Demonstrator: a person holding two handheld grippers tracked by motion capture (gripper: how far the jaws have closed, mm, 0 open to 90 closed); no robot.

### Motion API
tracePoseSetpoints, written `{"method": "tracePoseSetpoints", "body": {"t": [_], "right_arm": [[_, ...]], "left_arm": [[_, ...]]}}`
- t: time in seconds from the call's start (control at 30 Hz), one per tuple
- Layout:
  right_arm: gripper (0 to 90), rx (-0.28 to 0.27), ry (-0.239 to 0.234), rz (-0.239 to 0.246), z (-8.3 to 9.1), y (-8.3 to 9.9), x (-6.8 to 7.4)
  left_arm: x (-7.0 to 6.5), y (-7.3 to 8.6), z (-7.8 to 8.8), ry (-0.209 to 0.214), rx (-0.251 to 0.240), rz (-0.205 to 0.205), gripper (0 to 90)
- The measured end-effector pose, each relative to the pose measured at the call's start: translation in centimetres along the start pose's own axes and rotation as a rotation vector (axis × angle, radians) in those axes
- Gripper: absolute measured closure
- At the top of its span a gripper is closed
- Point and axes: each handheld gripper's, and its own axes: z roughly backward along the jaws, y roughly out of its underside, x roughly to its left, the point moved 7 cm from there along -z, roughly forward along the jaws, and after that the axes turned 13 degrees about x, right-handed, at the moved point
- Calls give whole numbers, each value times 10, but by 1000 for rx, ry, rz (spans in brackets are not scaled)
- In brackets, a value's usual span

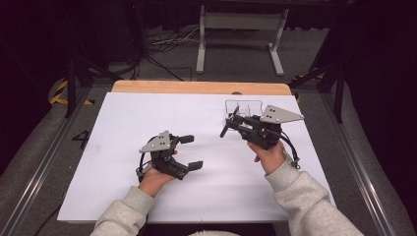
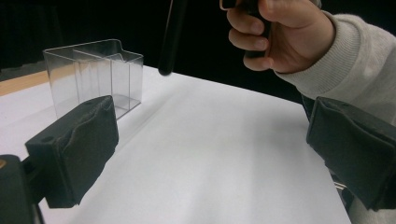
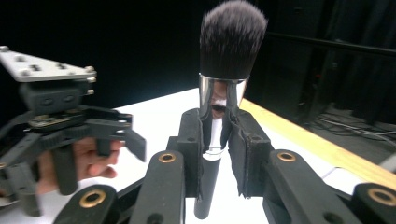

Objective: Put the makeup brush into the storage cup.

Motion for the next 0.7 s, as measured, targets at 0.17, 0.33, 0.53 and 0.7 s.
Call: {"method": "tracePoseSetpoints", "body": {"t": [0.17, 0.33, 0.53, 0.7], "right_arm": [[752, 10, 56, -17, 4, -1, -16], [752, 20, 108, -36, 9, -2, -32], [751, 29, 159, -46, 12, -3, -47], [751, 43, 206, -58, 15, -2, -59]], "left_arm": [[1, 0, 1, -11, 2, 0, 32], [1, 1, 0, -10, 9, 0, 37], [2, 2, -1, -15, 9, 4, 39], [3, 2, 0, -20, 12, 6, 40]]}}
